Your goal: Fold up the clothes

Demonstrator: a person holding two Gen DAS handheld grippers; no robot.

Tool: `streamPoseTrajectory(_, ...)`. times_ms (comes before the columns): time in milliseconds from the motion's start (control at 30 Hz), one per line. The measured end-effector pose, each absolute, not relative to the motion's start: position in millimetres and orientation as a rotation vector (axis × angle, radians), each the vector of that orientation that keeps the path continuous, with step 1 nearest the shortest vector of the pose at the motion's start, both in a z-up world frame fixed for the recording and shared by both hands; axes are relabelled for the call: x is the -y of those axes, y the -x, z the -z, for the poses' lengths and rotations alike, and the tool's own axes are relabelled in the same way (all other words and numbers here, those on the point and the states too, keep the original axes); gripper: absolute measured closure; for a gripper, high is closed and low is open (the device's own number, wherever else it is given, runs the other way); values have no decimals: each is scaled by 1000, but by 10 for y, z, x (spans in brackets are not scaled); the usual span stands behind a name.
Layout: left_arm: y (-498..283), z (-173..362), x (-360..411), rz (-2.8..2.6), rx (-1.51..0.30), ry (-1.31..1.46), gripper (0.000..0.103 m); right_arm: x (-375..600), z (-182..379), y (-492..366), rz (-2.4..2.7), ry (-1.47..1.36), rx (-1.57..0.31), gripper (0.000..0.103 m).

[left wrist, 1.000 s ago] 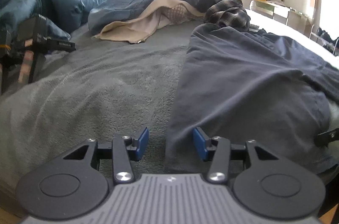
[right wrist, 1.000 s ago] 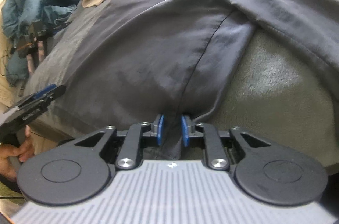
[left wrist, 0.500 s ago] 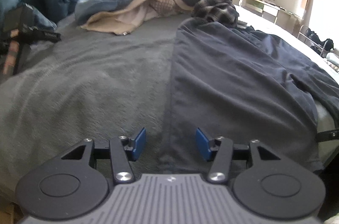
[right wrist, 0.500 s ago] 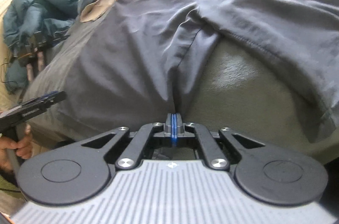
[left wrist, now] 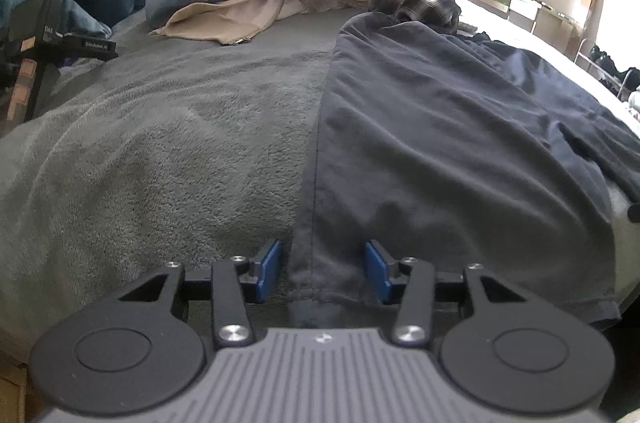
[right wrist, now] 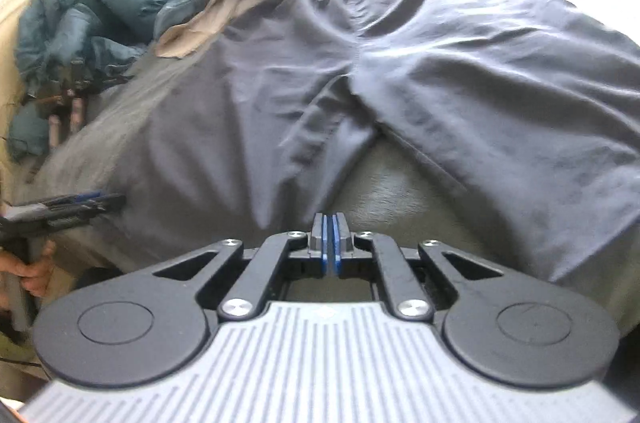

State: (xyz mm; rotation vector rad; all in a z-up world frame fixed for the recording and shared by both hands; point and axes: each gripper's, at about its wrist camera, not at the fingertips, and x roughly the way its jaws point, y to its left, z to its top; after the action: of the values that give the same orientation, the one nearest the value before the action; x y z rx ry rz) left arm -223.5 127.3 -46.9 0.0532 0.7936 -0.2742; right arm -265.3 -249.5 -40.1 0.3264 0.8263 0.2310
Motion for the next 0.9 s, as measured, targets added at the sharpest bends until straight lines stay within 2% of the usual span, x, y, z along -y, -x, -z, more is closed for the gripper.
streamPoseTrajectory(200,2247,440,-1198,254,-795,-89,58,2482,399,2385,-267,-377,-813,97)
streamPoseTrajectory(267,2245,437,-1191,253,-793,-93,58,2508,394,2190,-255,-393,-814,86)
streamPoseTrajectory(367,2238,454,-1187,251,-790,-92,58,2508,484,1983,-228,-391,-856,80)
streamPoseTrajectory(433,2235,463,-1185,251,-788,-93,58,2494,559,1861,-220,-381,-882,80)
streamPoseTrajectory(533,2249,460,-1181,254,-784,-96,59,2464,625,1866,-223,-331,-868,102)
streamPoseTrajectory(900,2226,423,-1131,277,-776,-135,58,2906,692,2106,-163,-526,-821,103)
